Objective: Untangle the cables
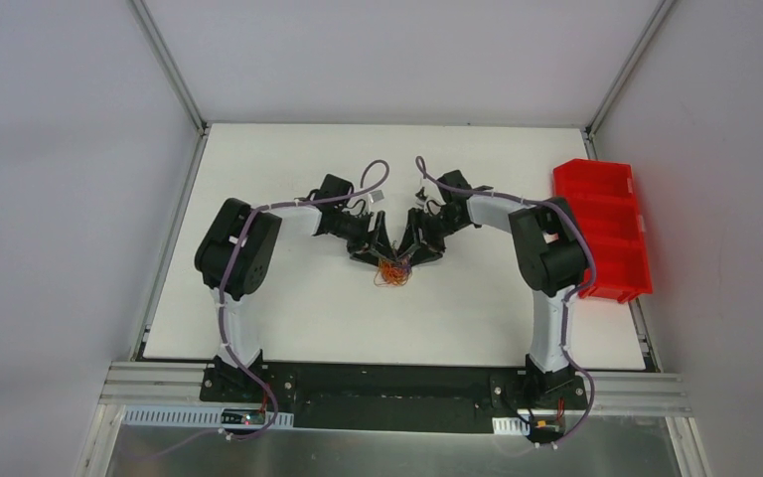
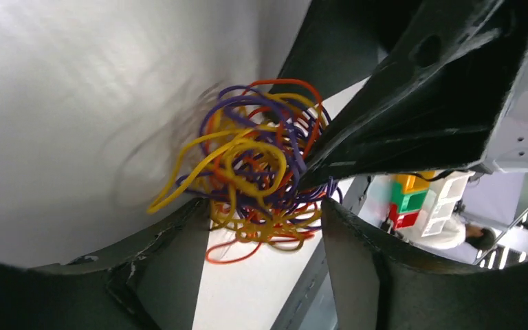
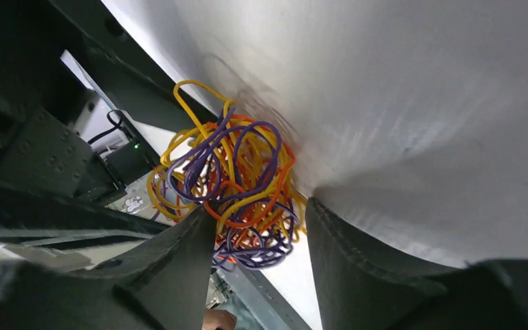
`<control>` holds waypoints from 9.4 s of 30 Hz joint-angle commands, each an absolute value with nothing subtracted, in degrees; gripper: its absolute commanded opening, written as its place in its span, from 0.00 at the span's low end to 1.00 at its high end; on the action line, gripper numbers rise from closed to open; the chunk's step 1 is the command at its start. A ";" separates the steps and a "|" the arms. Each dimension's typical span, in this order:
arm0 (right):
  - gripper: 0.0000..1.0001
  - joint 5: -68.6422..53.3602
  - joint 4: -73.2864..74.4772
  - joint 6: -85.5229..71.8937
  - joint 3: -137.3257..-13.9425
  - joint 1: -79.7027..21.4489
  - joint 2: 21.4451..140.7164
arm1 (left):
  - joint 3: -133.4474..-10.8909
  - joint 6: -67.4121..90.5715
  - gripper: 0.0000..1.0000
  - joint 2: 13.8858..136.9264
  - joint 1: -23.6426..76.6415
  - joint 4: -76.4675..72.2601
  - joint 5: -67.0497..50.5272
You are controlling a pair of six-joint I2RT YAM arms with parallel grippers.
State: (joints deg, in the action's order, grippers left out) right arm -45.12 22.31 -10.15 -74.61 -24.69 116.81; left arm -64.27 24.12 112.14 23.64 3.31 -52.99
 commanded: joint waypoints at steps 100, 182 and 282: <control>0.73 -48.51 28.89 -6.25 -79.59 -0.27 96.56 | -84.23 8.71 0.00 90.25 -2.57 35.81 -63.12; 0.67 -27.36 40.13 0.89 -86.48 -5.40 104.65 | -74.58 7.62 0.69 87.88 -13.23 39.50 -42.74; 0.00 -47.18 24.47 -13.86 -92.87 -6.31 73.04 | -54.57 -10.86 0.00 88.53 11.85 9.43 -38.54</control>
